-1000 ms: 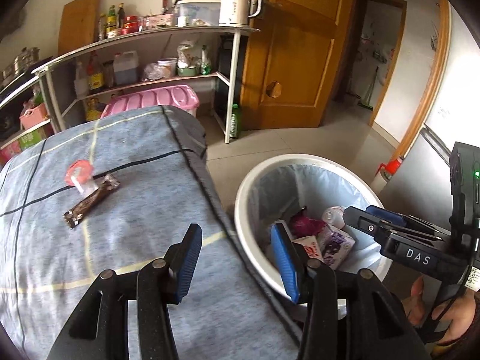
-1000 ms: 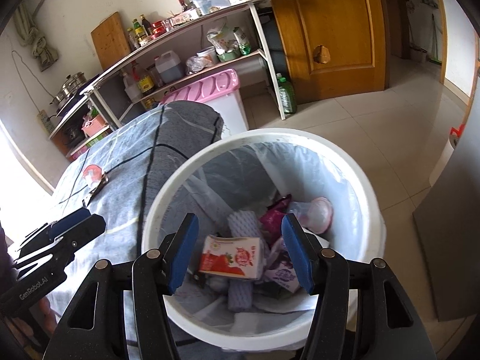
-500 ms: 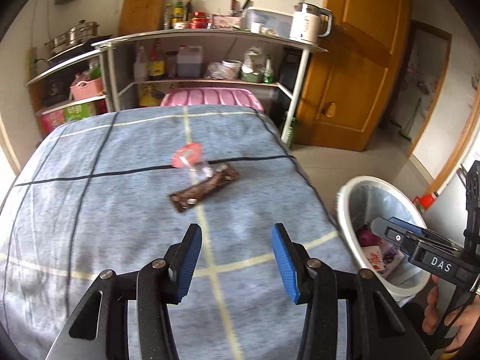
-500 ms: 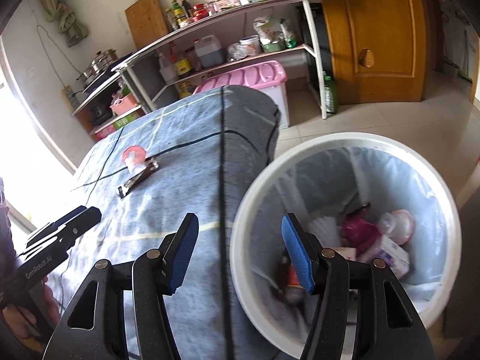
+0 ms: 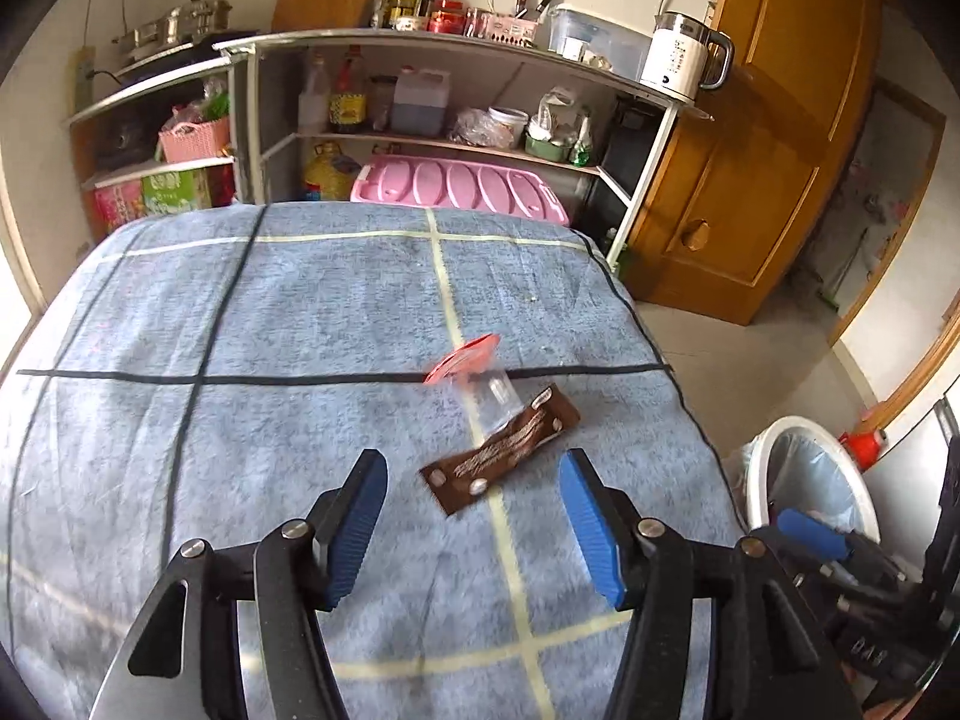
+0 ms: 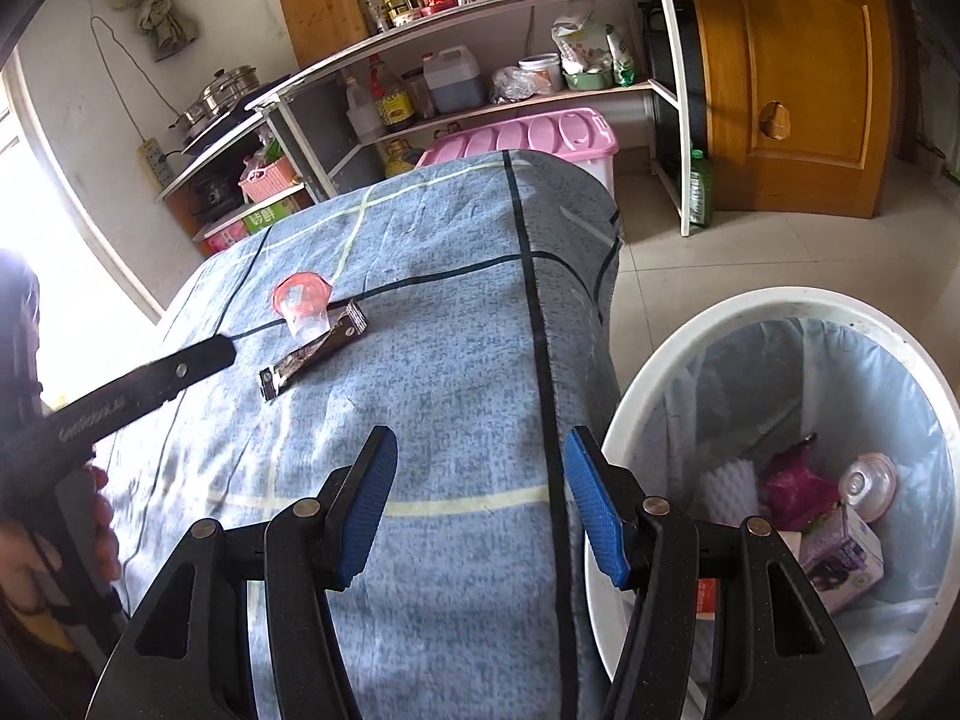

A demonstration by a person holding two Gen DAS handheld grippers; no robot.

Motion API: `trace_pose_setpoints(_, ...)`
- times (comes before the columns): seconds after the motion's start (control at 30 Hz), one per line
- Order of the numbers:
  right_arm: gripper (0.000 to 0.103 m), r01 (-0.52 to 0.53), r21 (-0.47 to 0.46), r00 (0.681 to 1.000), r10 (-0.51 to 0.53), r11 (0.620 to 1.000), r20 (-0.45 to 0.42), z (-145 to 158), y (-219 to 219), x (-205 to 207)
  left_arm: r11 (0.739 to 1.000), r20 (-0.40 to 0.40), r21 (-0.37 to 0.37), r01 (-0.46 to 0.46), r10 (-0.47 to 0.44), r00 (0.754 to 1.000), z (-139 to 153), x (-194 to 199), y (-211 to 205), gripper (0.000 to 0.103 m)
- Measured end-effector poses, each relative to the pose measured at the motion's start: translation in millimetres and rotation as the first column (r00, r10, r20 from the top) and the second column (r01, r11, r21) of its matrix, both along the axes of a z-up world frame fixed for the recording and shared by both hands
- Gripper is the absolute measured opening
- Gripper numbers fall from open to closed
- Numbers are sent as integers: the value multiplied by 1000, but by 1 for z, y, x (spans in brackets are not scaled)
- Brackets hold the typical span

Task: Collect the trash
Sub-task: 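Move both tools back over the last cup and wrapper on the table, then grasp the red-lidded cup with the left gripper while the right grasps the brown chocolate wrapper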

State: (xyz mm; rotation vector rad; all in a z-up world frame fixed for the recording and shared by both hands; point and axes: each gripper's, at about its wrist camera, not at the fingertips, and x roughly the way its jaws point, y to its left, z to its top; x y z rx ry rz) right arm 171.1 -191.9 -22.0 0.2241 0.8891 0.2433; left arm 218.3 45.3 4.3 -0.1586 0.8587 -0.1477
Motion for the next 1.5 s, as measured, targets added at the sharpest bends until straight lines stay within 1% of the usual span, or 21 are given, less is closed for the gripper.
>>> trace_pose_setpoints(0.07,59,-3,-1,1000,3,1000,-8,-2,3,6,1000,-26,16,-8,8,1000,-6,17,-1,59)
trace_pose_setpoints(0.17,59,-8,-3,1000,8,1000,-9,-3,6,14,1000,-46,14,5,-4,999,-12,35,-4,59)
trace_pose_setpoints(0.27,59,-5,-5,1000,5,1000,-20,-6,8,23,999,-50,39,22,-20,999,-17,52,-11,59)
trace_pose_setpoints(0.33,59,-4,-8,1000,3,1000,-24,-6,11,28,999,-71,10,30,-30,997,-21,64,-10,59)
trace_pose_setpoints(0.4,59,-6,-18,1000,5,1000,-23,-5,14,32,999,-91,16,34,-33,995,-27,73,-12,59)
trace_pose_setpoints(0.43,59,-9,-20,1000,9,1000,-25,-6,15,33,999,-94,24,36,-34,995,-29,75,-11,57)
trace_pose_setpoints(0.47,59,-13,-22,1000,12,1000,-25,-5,17,36,999,-99,32,36,-33,995,-31,76,-10,48)
trace_pose_setpoints(0.53,59,-15,-29,1000,15,999,-24,-5,21,40,998,-100,47,40,-35,994,-33,78,-8,48)
trace_pose_setpoints(0.6,59,-17,-32,999,16,999,-28,-5,26,45,999,-100,40,37,-33,994,-34,79,-2,47)
trace_pose_setpoints(0.73,59,-33,-27,999,31,999,-41,-6,38,53,999,-99,23,31,-29,995,-36,79,15,47)
trace_pose_setpoints(0.83,59,-52,-31,998,51,998,-45,-7,52,59,1000,-100,-1,4,-4,995,-37,76,32,46)
trace_pose_setpoints(0.9,59,-57,-20,997,56,998,-57,-8,59,63,1000,-93,7,-11,11,996,-37,71,42,46)
trace_pose_setpoints(1.07,59,-82,8,994,82,997,-71,-12,85,74,999,-94,-33,-34,30,995,-37,57,69,46)
trace_pose_setpoints(1.2,59,-96,60,988,102,994,-114,-21,102,87,998,-91,-41,-48,44,995,-37,44,85,46)
trace_pose_setpoints(1.23,59,-93,65,989,99,994,-110,-20,104,88,998,-91,-40,-52,48,995,-36,42,88,46)
trace_pose_setpoints(1.37,59,-90,64,990,96,994,-103,-21,116,93,997,-99,-43,-63,58,993,-38,32,100,46)
trace_pose_setpoints(1.47,59,-99,29,991,101,995,-91,-21,128,93,996,-100,-54,-73,68,993,-40,27,105,46)
trace_pose_setpoints(1.5,57,-106,14,990,107,994,-87,-22,133,92,996,-100,-56,-76,70,993,-40,26,106,46)
